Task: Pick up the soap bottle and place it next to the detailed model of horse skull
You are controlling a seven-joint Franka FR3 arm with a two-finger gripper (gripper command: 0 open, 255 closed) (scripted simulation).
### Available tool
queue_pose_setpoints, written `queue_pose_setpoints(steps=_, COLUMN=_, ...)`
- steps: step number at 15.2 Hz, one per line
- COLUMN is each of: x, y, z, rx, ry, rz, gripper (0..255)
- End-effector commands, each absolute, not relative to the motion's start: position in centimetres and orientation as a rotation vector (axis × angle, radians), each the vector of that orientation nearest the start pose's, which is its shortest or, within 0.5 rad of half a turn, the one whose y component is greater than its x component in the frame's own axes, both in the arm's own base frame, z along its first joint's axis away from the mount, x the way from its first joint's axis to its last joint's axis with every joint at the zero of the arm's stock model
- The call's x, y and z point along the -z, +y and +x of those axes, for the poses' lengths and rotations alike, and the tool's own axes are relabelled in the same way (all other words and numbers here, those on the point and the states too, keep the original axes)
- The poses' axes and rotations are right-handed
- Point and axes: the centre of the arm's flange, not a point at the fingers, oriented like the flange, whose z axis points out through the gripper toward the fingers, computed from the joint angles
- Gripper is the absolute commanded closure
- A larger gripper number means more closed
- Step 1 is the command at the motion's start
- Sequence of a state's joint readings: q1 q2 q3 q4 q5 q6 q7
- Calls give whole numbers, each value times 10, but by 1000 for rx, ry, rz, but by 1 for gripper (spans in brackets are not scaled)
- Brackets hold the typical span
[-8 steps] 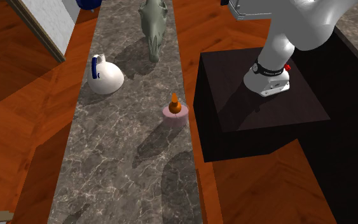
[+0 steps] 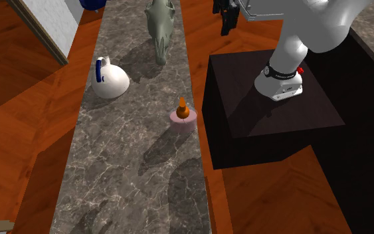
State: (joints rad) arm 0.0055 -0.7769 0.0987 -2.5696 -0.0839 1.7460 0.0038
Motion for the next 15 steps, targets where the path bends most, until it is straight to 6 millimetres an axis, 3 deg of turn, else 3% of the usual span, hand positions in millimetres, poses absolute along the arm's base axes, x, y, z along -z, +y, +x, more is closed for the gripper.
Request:
queue_pose_setpoints(steps=1, x=-475, y=35, z=317, rx=-63, ry=-143, rz=-3288, gripper=0)
queue_pose_setpoints(steps=15, x=-309, y=96, z=362, rx=-29, ry=-142, rz=-3271, gripper=0)
